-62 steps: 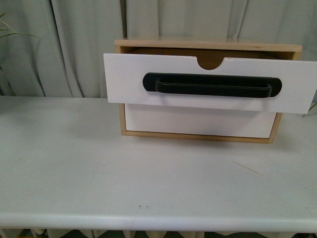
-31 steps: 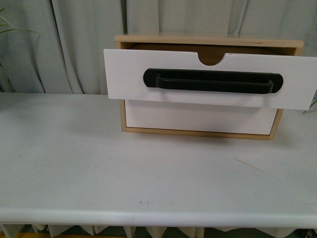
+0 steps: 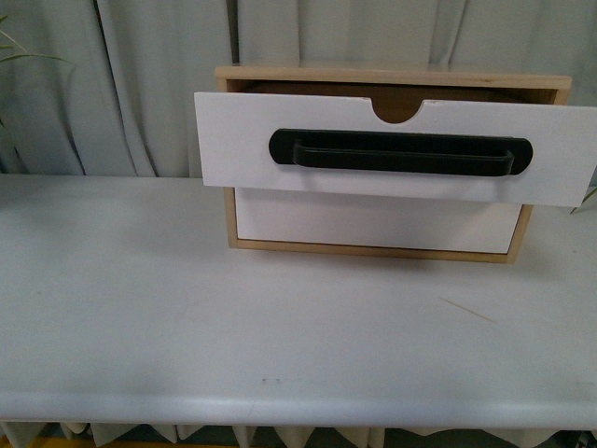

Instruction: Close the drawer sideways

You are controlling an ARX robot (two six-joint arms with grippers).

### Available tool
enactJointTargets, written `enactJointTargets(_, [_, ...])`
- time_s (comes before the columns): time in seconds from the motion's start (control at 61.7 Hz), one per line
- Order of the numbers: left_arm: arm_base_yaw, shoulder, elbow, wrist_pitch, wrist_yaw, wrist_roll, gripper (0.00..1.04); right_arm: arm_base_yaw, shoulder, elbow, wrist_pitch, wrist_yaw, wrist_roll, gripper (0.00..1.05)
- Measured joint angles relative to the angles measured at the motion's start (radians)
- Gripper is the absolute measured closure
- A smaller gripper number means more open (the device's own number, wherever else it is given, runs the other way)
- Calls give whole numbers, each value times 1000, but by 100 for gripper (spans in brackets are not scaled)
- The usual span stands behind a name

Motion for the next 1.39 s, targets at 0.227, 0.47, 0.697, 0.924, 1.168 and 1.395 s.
enactJointTargets(0.227, [-21,222,142,-14,61,-196,6,21,228,115,68,-30,-206,9])
enactJointTargets(0.47, [-82,421,308,-81,113,-491,6,93,415,248,103,-40,-457,9])
enactJointTargets(0.697, [-126,541,397,-89,142,-740,6,144,507,319,118,-39,-615,9])
enactJointTargets(0.924, [-155,617,456,-61,150,-899,6,171,578,345,131,-32,-674,9])
enactJointTargets(1.168, [-165,673,513,-25,196,-989,6,184,644,356,157,-28,-683,9])
enactJointTargets(1.395, [-165,718,535,-3,220,-1040,6,198,688,380,172,-20,-694,9])
